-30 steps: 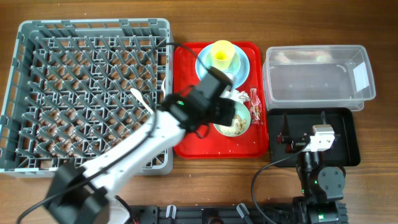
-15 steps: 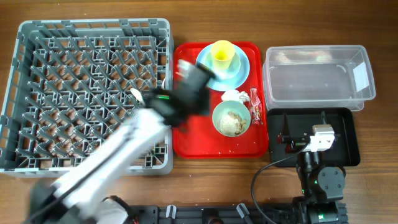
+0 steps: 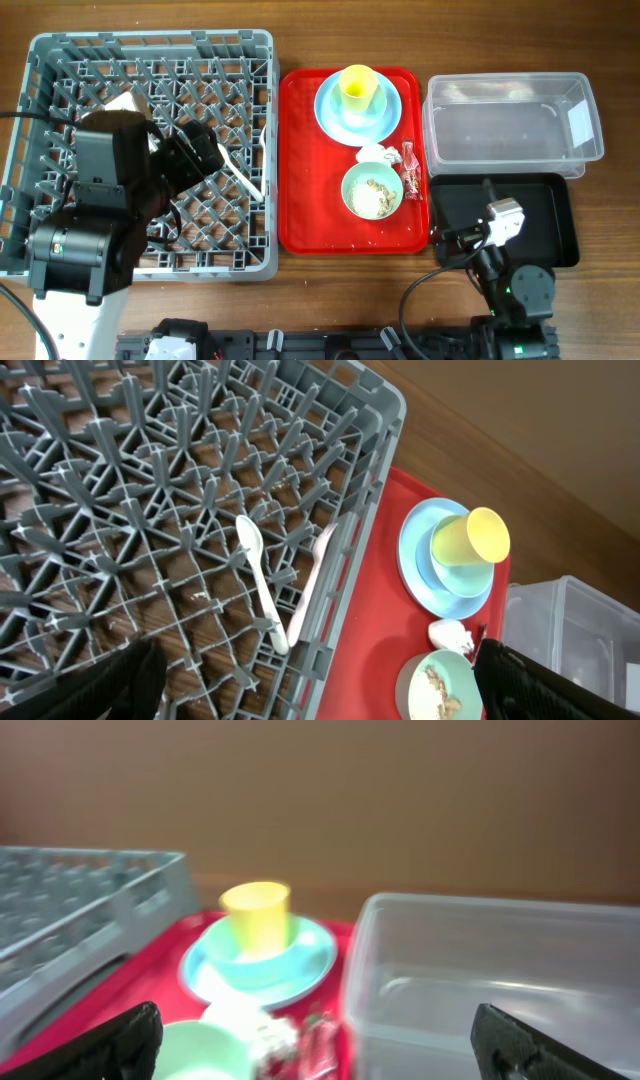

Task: Sort waste into correct bins and load items into the dishwasher rack
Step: 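Reach the right gripper to the green bowl rim and grasp it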

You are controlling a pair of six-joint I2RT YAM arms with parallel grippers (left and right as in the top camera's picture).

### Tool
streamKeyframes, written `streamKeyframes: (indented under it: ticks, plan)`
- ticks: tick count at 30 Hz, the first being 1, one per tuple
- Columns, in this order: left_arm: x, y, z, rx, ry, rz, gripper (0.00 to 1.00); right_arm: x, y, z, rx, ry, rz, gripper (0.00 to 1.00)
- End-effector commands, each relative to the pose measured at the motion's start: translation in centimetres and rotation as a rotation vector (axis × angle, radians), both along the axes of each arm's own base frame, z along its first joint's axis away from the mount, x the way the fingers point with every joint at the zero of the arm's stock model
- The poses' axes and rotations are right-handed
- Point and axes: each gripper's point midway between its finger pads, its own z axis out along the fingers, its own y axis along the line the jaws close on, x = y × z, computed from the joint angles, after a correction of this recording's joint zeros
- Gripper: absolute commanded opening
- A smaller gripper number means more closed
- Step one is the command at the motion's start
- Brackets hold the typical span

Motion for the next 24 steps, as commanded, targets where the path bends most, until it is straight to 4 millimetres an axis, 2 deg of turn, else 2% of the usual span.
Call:
streamKeyframes:
  ticks: [1, 2, 5, 8, 10, 11, 12, 13, 14, 16, 20, 24]
  plan:
    - [0.1, -0.1, 0.0, -0.014, 0.002, -0.002, 1.0, -2.0, 1.6, 7.9, 0.077, -0.03, 0.102, 1.0]
    - [0.1, -0.1, -0.1, -0.013, 0.006, -0.002, 1.0, -2.3, 1.6, 10.6, 0.062, -0.008, 0.103, 1.0]
    - [0.2, -0.1, -0.2, -0.012, 0.011, -0.002, 1.0, -1.7, 1.5, 13.8, 0.011, 0.189, 0.096, 0.99]
    - [0.3, -0.1, -0.3, -0.013, 0.013, -0.002, 1.0, 0.4, 1.6, 14.9, -0.02, 0.586, 0.095, 1.0]
    - [0.3, -0.1, -0.3, -0.012, 0.013, -0.002, 1.0, 2.0, 1.8, 15.4, -0.02, 0.705, 0.096, 0.99]
    - [0.3, -0.1, -0.3, -0.013, 0.013, -0.002, 1.0, 2.6, 3.0, 15.2, 0.007, 0.787, 0.159, 0.92]
    - [0.3, -0.1, -0.3, -0.012, 0.013, -0.002, 1.0, 2.9, 4.3, 14.8, 0.047, 0.848, 0.234, 0.72]
    - [0.3, -0.1, -0.3, -0.012, 0.013, -0.002, 1.0, 3.0, 5.2, 13.8, 0.074, 0.904, 0.279, 0.57]
    - [0.3, -0.1, -0.3, -0.012, 0.013, -0.002, 1.0, 3.1, 5.6, 12.7, 0.067, 0.951, 0.288, 0.49]
    - [0.3, -0.1, -0.3, -0.012, 0.013, -0.002, 1.0, 2.7, 6.0, 10.3, 0.007, 1.014, 0.26, 0.48]
    - [0.3, -0.1, -0.3, -0.012, 0.013, -0.002, 1.0, 0.6, 7.5, 4.4, -0.167, 1.122, 0.109, 0.5]
    - [0.3, -0.1, -0.3, -0.013, 0.013, -0.002, 1.0, -0.6, 12.7, -1.4, -0.251, 1.074, 0.131, 0.43]
